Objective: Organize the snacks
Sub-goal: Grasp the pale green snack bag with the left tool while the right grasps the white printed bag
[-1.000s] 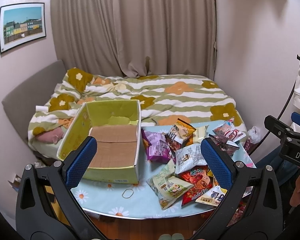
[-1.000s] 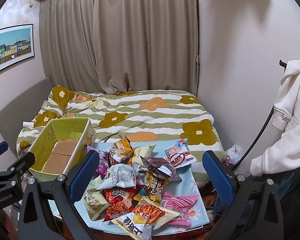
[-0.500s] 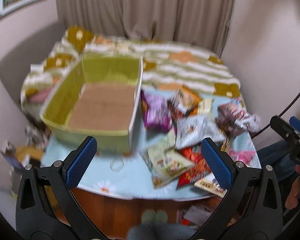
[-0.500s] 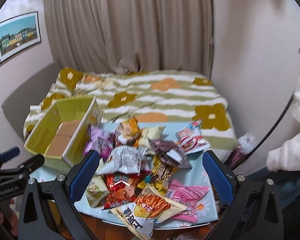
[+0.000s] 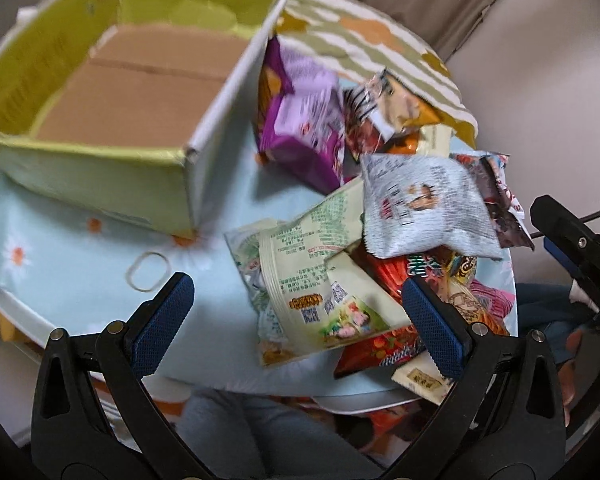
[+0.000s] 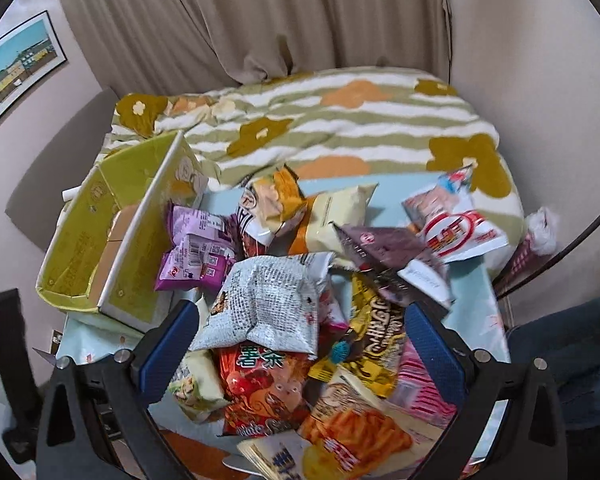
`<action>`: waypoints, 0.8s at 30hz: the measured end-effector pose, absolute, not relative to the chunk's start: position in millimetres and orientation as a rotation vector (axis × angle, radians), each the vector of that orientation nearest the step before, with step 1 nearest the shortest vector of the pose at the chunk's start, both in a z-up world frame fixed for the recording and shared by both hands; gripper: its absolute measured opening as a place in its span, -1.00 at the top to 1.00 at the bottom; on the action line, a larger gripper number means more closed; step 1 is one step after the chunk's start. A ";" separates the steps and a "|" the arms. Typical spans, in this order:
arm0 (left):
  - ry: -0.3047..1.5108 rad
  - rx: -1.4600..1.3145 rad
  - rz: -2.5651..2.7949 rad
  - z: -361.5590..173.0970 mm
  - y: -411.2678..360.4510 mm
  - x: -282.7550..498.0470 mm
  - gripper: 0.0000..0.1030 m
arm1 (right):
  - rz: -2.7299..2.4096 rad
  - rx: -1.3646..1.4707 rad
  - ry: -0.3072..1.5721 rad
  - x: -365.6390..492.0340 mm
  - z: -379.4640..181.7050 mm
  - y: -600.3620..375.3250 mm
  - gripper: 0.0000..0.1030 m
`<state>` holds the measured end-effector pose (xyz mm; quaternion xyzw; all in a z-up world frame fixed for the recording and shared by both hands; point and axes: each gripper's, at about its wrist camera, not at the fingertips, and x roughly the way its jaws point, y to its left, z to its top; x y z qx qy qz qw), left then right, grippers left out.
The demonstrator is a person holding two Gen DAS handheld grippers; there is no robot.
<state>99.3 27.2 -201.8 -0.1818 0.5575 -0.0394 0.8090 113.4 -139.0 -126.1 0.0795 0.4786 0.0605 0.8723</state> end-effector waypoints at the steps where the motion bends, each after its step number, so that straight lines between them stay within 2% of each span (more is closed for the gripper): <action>1: 1.211 -0.406 -0.095 -209.7 27.9 102.3 -1.00 | 0.131 0.174 1.010 116.5 -130.5 -137.8 -0.99; 11: 1.298 -0.480 -0.166 -254.2 29.3 116.0 -1.00 | 0.127 0.187 1.108 149.3 -167.7 -120.4 -0.99; 15: 1.321 -0.511 -0.185 -265.9 30.8 119.1 -0.84 | 0.150 0.211 1.145 157.9 -177.2 -116.9 -0.99; 19: 1.317 -0.495 -0.198 -268.4 31.7 119.9 -0.54 | 0.162 0.169 1.151 167.0 -181.9 -109.9 -0.99; 24: 1.315 -0.493 -0.213 -265.5 41.5 116.4 -0.38 | 0.177 0.112 1.154 177.8 -188.0 -101.5 -0.99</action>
